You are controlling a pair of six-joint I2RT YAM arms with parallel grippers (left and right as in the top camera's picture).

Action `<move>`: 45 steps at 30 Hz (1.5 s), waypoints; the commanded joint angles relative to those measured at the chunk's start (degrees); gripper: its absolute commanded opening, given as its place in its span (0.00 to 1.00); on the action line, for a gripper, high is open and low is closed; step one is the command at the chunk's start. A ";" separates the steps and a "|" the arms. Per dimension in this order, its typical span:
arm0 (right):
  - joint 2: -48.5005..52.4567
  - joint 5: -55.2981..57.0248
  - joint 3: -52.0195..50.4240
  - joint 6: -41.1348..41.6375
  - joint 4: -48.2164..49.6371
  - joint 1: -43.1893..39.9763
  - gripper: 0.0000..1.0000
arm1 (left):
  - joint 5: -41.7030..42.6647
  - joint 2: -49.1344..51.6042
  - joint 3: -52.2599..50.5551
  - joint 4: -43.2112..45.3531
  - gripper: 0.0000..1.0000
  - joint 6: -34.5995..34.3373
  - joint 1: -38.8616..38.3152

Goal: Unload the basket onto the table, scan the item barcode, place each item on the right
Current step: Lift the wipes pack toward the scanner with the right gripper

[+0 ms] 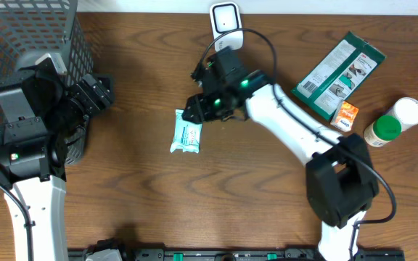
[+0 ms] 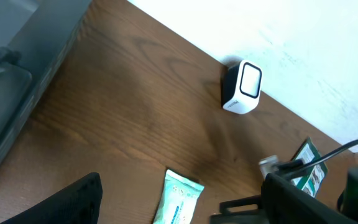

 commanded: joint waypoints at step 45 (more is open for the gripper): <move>-2.62 -20.83 -1.62 -3.28 -0.17 -0.04 0.01 | 0.70 0.11 0.37 0.09 0.83 0.72 0.17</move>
